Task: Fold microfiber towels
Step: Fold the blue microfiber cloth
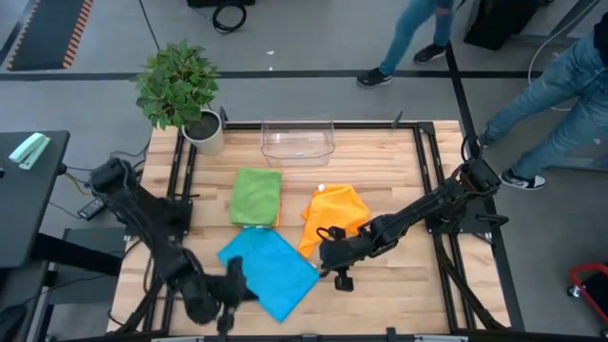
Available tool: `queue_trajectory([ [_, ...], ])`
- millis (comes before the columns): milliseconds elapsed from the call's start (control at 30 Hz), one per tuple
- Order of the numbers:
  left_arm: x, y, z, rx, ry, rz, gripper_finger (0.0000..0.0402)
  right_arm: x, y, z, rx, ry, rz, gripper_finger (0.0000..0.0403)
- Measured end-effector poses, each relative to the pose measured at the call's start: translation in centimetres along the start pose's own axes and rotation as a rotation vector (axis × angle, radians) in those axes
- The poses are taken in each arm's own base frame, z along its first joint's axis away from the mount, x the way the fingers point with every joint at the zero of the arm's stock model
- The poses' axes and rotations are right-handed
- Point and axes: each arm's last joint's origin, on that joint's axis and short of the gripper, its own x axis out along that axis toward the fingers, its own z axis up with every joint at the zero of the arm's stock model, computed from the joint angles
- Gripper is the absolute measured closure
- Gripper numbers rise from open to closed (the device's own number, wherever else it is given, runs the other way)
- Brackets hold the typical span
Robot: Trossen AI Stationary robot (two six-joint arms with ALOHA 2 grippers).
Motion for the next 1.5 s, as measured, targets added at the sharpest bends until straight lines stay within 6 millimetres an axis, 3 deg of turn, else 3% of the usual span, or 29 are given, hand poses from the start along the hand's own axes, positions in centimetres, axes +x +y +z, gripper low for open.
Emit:
queue_trajectory([
  [133, 3.2, -1.9, -1.4, 0.15, -0.06, -0.079, 0.0385, 0.0, 0.3, 0.2, -0.055, -0.031, 0.015, 0.0398],
  [267, 6.3, -2.0, -2.6, 0.195, -0.051, -0.1, 0.0348, 0.0, -0.1, 0.3, -0.05, -0.024, 0.005, 0.0398],
  [467, 9.7, -3.0, -1.4, 0.401, 0.034, -0.175, 0.0291, 0.0, -0.1, 0.2, -0.029, -0.017, 0.007, 0.0398],
  [633, 11.7, -3.5, -1.8, 0.598, 0.193, -0.1, 0.0258, 0.0, 0.0, 0.2, 0.007, -0.016, 0.008, 0.0399],
  [800, 12.6, -3.8, -2.2, 0.641, 0.246, -0.083, 0.0234, 0.0, 0.2, 0.1, 0.023, -0.015, 0.01, 0.0399],
  [1000, 12.2, -4.5, -2.9, 0.693, 0.263, -0.108, 0.0217, 0.0, 0.2, 0.1, 0.032, -0.015, 0.008, 0.0399],
  [1200, 11.5, -5.1, -4.1, 0.689, 0.277, -0.079, 0.0225, 0.0, 0.2, 0.1, 0.032, -0.015, 0.007, 0.0399],
  [1500, 12.5, -4.4, -3.9, 0.629, 0.279, -0.046, 0.0239, 0.0, 0.2, 0.1, 0.032, -0.024, -0.008, 0.0399],
])
